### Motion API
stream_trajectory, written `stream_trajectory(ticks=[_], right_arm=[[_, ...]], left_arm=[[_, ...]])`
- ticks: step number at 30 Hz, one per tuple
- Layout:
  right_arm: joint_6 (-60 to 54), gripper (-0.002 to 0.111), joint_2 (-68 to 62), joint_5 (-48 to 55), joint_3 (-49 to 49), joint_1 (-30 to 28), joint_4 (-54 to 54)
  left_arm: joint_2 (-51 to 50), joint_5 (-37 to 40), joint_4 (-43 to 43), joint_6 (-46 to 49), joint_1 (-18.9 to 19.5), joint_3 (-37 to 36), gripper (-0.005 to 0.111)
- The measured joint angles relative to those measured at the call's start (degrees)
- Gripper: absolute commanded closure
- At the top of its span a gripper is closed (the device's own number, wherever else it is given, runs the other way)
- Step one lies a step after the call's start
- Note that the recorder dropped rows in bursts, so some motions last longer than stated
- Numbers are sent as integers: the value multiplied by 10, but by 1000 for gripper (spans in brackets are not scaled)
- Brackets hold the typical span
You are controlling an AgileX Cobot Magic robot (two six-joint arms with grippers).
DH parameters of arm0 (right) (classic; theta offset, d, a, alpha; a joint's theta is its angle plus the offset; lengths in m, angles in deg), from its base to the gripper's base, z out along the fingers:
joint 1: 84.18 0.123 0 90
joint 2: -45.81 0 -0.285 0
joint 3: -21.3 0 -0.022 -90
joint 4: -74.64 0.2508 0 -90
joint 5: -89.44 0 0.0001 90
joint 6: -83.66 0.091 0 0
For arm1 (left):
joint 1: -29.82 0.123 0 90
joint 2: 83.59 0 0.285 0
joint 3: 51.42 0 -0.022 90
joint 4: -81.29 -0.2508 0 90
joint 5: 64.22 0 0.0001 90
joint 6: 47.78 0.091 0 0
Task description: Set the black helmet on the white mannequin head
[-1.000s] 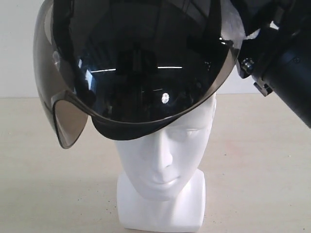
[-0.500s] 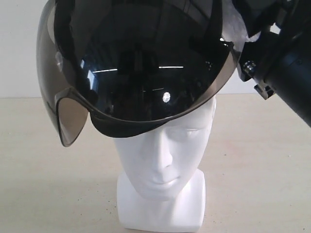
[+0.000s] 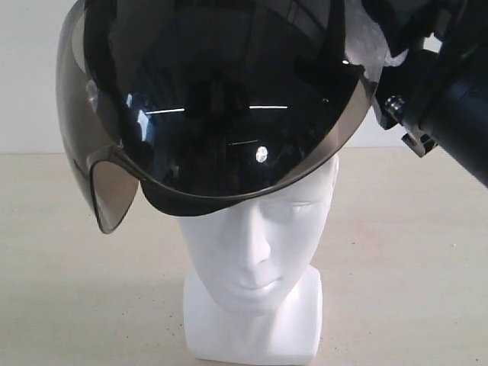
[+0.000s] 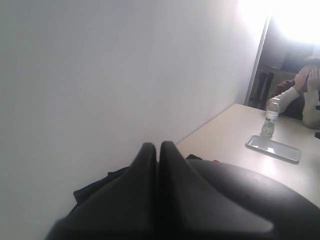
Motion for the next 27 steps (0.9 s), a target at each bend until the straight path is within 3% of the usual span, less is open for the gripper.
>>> stream_trajectory(ticks=[27], right_arm=[[7, 108, 8, 49, 10, 0, 0]], left_arm=[[-2, -5, 3, 15, 0, 0, 102]])
